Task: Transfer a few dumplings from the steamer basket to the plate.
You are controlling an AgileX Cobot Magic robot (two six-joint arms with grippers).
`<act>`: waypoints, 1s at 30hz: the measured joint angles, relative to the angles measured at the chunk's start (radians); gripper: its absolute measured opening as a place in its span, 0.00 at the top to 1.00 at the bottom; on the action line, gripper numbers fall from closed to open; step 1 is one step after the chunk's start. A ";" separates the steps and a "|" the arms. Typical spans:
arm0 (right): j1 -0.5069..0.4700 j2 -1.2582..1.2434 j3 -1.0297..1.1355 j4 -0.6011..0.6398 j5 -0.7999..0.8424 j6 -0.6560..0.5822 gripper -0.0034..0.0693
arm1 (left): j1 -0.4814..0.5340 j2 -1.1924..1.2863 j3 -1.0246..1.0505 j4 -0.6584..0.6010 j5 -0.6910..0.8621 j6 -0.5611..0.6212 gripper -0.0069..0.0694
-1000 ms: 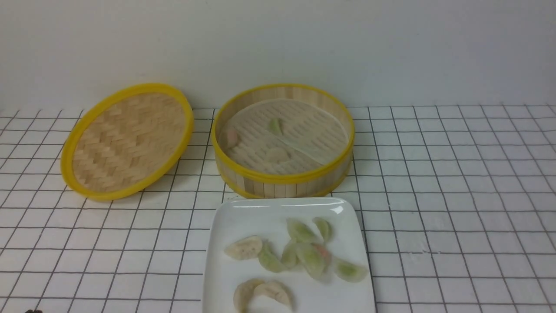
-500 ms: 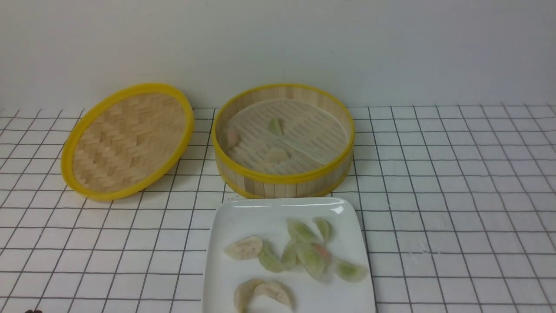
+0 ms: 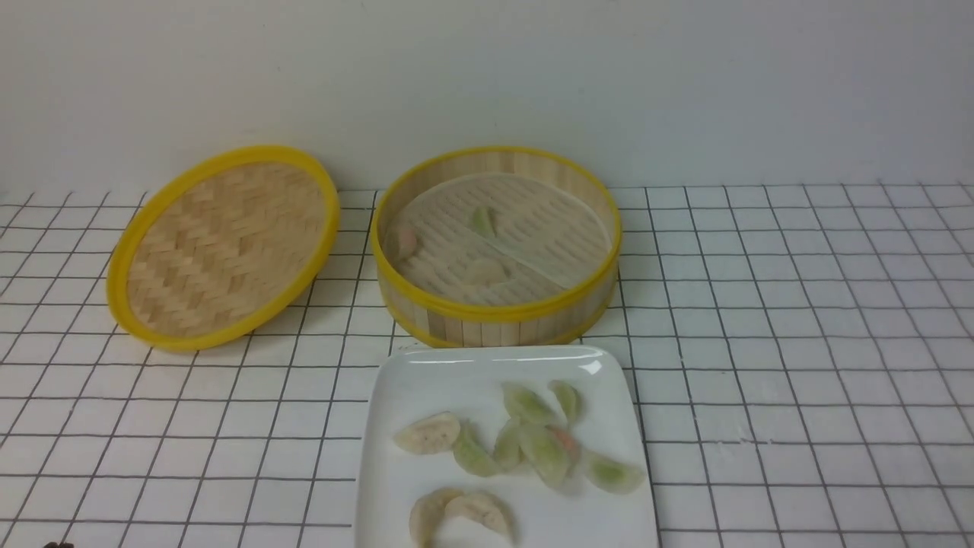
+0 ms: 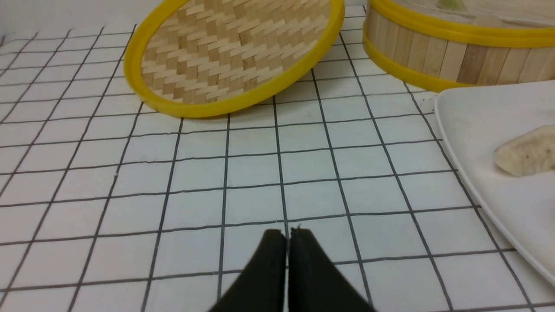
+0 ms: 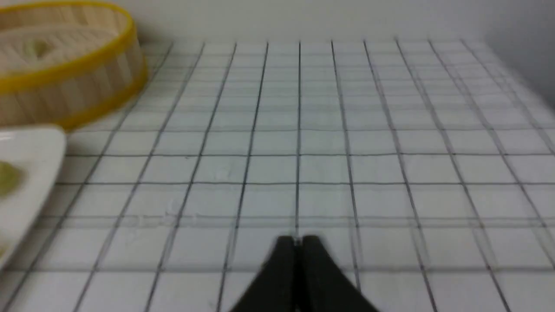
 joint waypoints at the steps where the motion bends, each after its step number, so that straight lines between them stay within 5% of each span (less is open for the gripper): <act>1: -0.001 0.000 0.004 0.001 -0.018 0.001 0.97 | 0.000 0.000 0.000 0.000 0.001 0.000 0.92; 30: -0.002 0.000 0.013 0.002 -0.069 0.001 0.97 | 0.000 0.000 0.001 0.000 0.000 0.000 0.92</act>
